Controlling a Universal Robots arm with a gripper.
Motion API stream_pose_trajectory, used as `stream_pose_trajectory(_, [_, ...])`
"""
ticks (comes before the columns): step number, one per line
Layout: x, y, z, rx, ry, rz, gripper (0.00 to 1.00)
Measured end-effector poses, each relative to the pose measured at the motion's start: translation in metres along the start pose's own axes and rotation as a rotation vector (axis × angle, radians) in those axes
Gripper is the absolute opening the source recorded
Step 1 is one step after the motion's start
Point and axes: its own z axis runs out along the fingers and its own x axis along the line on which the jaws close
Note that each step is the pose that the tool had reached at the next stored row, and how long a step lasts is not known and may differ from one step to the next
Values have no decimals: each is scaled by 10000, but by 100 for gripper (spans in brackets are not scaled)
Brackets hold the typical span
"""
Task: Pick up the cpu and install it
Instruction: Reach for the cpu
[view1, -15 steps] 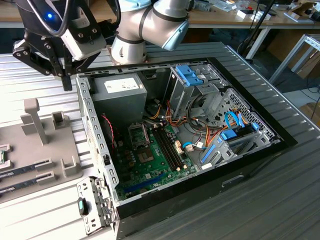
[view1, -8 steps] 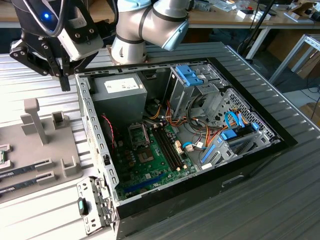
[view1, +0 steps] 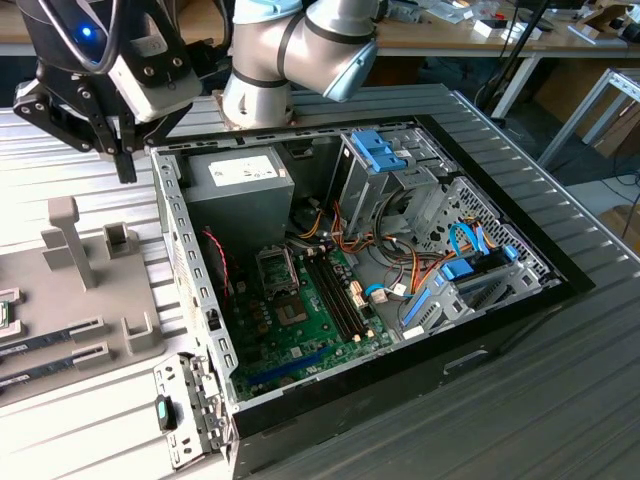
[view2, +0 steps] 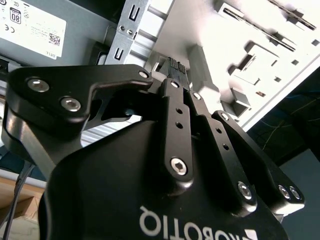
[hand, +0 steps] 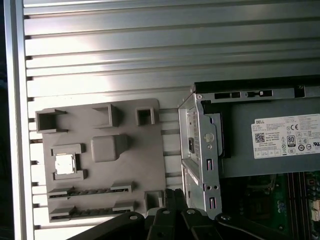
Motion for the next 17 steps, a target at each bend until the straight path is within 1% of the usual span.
stream_pose_trajectory(17, [71, -5, -1, 0, 1, -1, 11])
